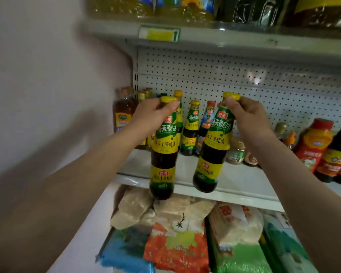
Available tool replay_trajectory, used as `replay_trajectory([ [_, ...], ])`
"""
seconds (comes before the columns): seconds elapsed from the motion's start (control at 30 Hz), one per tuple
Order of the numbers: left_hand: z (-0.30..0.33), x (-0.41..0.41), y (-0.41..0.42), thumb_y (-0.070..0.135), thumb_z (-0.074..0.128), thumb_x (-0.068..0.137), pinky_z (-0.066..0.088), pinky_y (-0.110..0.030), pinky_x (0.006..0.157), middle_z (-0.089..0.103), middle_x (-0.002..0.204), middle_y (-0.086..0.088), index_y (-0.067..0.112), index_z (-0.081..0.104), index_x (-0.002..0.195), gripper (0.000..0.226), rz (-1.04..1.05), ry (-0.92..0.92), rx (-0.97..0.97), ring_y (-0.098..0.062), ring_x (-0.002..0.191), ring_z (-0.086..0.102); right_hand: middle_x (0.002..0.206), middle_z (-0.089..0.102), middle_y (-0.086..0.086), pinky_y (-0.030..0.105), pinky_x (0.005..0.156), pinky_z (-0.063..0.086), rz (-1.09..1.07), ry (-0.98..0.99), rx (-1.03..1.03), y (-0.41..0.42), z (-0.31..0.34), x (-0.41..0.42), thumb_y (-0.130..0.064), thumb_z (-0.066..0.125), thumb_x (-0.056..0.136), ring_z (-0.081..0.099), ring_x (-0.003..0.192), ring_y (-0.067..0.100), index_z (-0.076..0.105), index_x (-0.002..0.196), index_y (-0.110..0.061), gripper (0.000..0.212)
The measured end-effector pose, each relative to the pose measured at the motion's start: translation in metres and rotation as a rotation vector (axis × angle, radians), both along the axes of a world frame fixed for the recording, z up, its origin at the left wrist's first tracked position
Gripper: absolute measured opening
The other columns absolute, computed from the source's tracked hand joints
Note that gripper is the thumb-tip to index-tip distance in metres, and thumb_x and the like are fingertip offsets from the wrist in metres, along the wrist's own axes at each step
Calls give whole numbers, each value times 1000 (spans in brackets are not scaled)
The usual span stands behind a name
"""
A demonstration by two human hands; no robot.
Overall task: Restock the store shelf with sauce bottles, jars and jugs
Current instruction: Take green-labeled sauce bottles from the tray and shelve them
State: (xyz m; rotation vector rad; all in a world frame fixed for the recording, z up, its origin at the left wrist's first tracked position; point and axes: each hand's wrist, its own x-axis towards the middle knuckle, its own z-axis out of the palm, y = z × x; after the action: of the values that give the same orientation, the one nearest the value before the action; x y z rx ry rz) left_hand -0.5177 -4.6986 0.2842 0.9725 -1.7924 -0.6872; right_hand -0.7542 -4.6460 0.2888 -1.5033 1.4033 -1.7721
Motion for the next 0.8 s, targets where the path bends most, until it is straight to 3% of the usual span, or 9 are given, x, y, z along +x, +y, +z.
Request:
replay_trajectory([
  [0.07,-2,-5,-22,48,58,94,49,-27,79,70,94,9,25,69,94,26,-19,-32,-16,-11,93,66,108,74,-5,6,61,48,-38,26,21,-18,-4,-1,-32,56,102,69,84,-7,67,122,-12,30],
  [0.17,-8,-12,-55,51,57,93,51,-35,88,71,102,4,20,69,108,36,-50,-48,0,-15,97,66,108,74,-2,17,72,54,-80,67,47,-41,-13,-4,-32,55,102,70,89,0,65,122,-11,31],
  [0.27,-18,-21,-85,53,57,93,50,-33,86,68,110,4,19,66,117,43,-54,-62,13,-16,101,63,109,74,2,36,89,57,-88,68,79,-63,-19,-8,-29,55,102,71,97,12,65,119,-9,28],
  [0.33,-23,-27,-102,53,58,92,48,-33,85,68,112,1,17,65,119,45,-55,-67,13,-17,102,62,112,73,4,39,92,57,-98,67,92,-76,-22,-11,-29,56,102,70,100,15,64,122,-9,29],
  [0.6,-29,-42,-148,47,59,93,46,-31,82,63,108,5,21,61,117,35,-97,13,53,-16,101,60,112,74,5,29,79,56,-43,44,116,-112,-38,-23,-24,56,102,72,100,14,63,125,-6,30],
  [0.7,-31,-45,-160,49,58,93,49,-37,91,64,119,3,24,59,125,41,-129,12,90,-17,109,60,99,76,-3,24,70,56,-20,-8,90,-120,-44,-26,-19,52,103,73,90,10,64,122,-6,26],
  [0.8,-37,-47,-164,50,58,93,49,-43,98,62,124,5,28,57,128,42,-157,57,115,-17,113,58,102,76,-7,23,69,57,14,-13,114,-123,-44,-24,-23,49,104,72,93,9,64,120,-13,23],
])
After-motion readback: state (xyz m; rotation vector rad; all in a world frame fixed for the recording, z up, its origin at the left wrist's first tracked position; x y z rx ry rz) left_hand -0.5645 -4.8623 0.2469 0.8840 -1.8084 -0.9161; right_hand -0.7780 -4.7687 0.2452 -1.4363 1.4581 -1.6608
